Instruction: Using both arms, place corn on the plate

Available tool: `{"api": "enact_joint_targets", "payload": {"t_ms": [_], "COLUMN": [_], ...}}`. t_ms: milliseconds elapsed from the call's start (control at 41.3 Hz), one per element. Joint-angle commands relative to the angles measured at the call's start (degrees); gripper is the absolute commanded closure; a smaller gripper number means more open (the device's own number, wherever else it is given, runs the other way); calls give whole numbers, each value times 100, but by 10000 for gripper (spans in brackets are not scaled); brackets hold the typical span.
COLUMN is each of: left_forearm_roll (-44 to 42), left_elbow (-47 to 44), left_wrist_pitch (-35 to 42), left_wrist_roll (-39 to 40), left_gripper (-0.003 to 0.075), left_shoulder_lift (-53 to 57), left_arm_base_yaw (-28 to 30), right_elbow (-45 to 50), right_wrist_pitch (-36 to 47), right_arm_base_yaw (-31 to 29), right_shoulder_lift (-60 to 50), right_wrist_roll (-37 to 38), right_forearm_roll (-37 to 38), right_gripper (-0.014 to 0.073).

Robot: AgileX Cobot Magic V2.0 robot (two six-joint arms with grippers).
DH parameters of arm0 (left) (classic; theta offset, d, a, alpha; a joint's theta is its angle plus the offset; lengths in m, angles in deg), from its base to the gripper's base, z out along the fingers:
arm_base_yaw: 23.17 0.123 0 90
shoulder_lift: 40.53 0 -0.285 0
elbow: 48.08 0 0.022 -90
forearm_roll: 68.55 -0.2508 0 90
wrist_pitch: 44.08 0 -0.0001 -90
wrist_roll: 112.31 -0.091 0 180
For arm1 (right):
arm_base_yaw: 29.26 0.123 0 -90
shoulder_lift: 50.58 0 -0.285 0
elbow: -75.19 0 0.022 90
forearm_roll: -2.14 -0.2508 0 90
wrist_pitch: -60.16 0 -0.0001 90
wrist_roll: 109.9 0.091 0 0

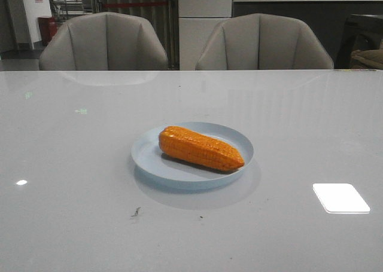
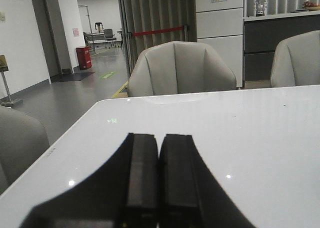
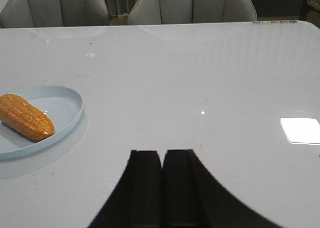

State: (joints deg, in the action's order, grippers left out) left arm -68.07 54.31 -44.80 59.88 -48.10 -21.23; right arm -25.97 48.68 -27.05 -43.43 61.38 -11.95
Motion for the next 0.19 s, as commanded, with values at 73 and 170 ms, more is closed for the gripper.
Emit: {"api": "enact_joint_targets", "payload": {"t_ms": [73, 170], "left_forearm_roll": [19, 19], "left_elbow": [-208, -208], "left_wrist_pitch": [513, 513], "left_wrist_roll": [62, 62], "left_gripper": [631, 631], "left_shoulder_lift": [99, 99], "left_arm_base_yaw": [2, 2], "right_elbow": [-120, -120], "right_wrist_pitch": [451, 451], "right_arm_base_yaw": [3, 3], "right_shoulder_lift": [-135, -135], "right_wrist_roll": [-12, -12], "right_forearm_roll": [15, 15], "right_gripper": [566, 566]}}
